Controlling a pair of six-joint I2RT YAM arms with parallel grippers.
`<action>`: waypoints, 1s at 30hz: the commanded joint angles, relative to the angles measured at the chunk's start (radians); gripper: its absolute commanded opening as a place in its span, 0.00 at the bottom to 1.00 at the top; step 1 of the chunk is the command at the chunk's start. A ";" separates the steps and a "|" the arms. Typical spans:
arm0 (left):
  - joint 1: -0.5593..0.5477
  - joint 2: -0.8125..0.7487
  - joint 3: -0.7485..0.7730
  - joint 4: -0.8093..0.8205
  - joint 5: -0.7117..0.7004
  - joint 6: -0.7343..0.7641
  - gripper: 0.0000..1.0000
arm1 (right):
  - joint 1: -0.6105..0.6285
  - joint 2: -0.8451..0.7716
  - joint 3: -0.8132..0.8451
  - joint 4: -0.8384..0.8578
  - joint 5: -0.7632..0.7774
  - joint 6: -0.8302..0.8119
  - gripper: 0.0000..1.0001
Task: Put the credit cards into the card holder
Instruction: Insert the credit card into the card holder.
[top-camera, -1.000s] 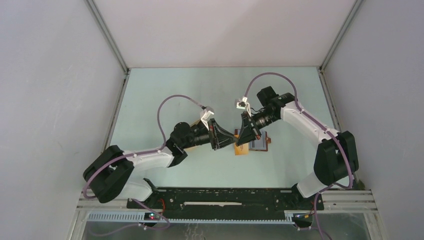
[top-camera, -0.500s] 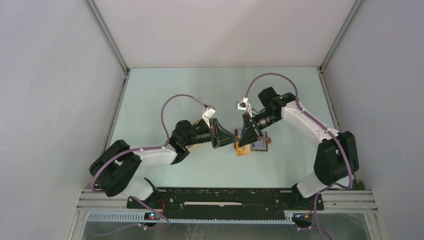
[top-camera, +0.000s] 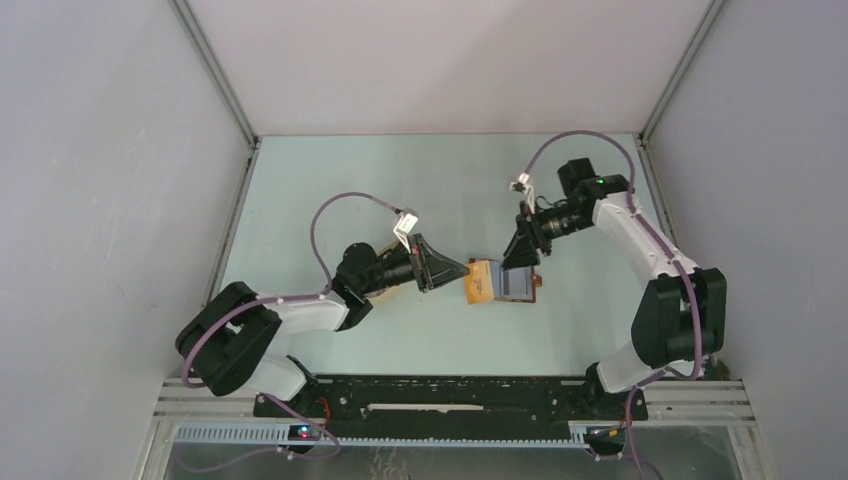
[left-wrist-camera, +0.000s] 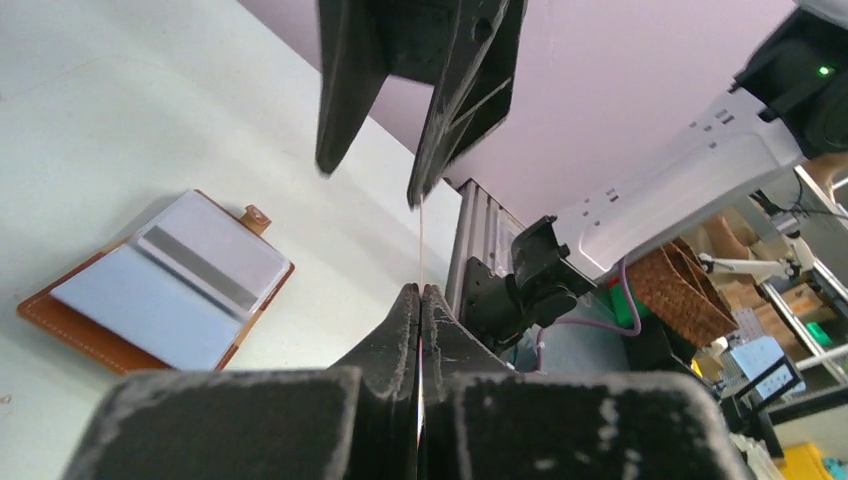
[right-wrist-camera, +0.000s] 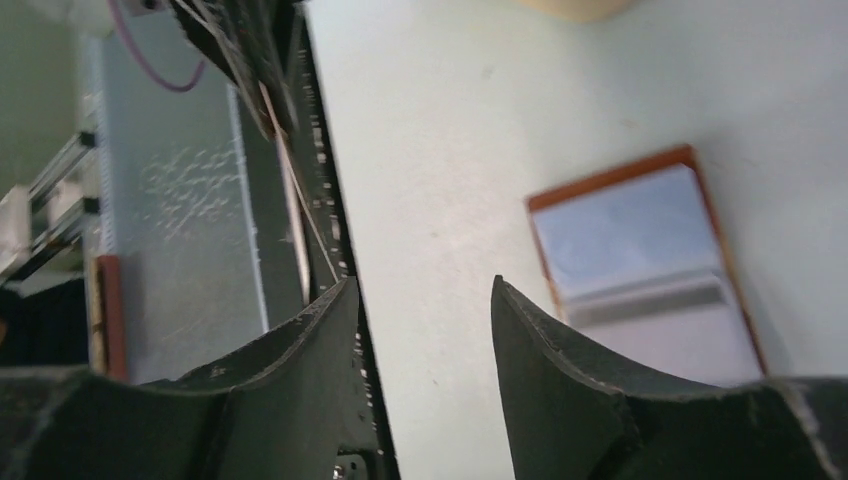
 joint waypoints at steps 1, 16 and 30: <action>0.005 0.018 0.022 -0.048 -0.097 -0.016 0.00 | -0.091 -0.106 -0.025 0.047 0.087 -0.024 0.55; 0.005 0.307 0.252 -0.216 -0.267 -0.083 0.00 | 0.068 -0.163 -0.392 0.521 0.577 -0.066 0.23; 0.003 0.459 0.318 -0.194 -0.291 -0.147 0.00 | 0.089 -0.049 -0.367 0.507 0.685 -0.050 0.19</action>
